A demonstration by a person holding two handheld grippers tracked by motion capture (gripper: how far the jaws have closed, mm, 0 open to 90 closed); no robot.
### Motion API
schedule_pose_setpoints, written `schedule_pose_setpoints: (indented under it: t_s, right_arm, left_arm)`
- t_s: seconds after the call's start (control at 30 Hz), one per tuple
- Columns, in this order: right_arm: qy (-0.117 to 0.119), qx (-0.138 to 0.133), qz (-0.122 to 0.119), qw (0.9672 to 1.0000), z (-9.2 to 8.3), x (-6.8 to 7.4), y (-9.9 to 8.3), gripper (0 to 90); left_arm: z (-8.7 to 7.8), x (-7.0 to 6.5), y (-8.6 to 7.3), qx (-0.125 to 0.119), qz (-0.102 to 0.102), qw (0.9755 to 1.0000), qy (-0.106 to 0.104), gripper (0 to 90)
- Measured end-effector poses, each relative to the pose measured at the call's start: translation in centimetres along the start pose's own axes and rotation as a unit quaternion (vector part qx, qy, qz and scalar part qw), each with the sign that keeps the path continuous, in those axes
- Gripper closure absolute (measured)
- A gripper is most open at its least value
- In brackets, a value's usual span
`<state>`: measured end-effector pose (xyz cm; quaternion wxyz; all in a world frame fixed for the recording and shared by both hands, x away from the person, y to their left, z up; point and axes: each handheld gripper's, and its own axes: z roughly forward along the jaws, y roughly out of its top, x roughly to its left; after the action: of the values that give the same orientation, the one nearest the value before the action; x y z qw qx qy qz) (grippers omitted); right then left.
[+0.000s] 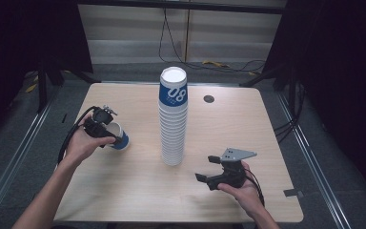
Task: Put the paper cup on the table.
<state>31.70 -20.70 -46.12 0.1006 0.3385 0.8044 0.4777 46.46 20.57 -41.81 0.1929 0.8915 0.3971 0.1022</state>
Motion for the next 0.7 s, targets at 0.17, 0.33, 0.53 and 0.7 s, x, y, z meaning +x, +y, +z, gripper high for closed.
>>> schedule_pose_setpoints:
  t_s: [0.17,0.33,0.53,0.7]
  right_arm:
    - [0.005,-0.009,0.013,0.9999,0.0,-0.3,0.0,14.3]
    - [0.009,-0.007,0.015,0.9998,0.0,-0.4,-0.2,14.3]
    - [0.012,-0.003,0.013,0.9998,0.0,-0.3,-0.2,15.0]
    - [0.021,-0.005,0.007,0.9997,0.0,0.0,-0.1,15.2]
  left_arm:
    - [0.4,0.2,0.7,0.023,0.008,0.9997,-0.004,16.5]
    - [0.7,0.1,1.4,0.034,0.008,0.9994,-0.002,15.7]
    - [1.5,-0.7,2.3,0.032,0.029,0.9991,0.002,14.6]
    - [2.1,-0.9,2.5,0.017,0.033,0.9993,-0.007,13.6]
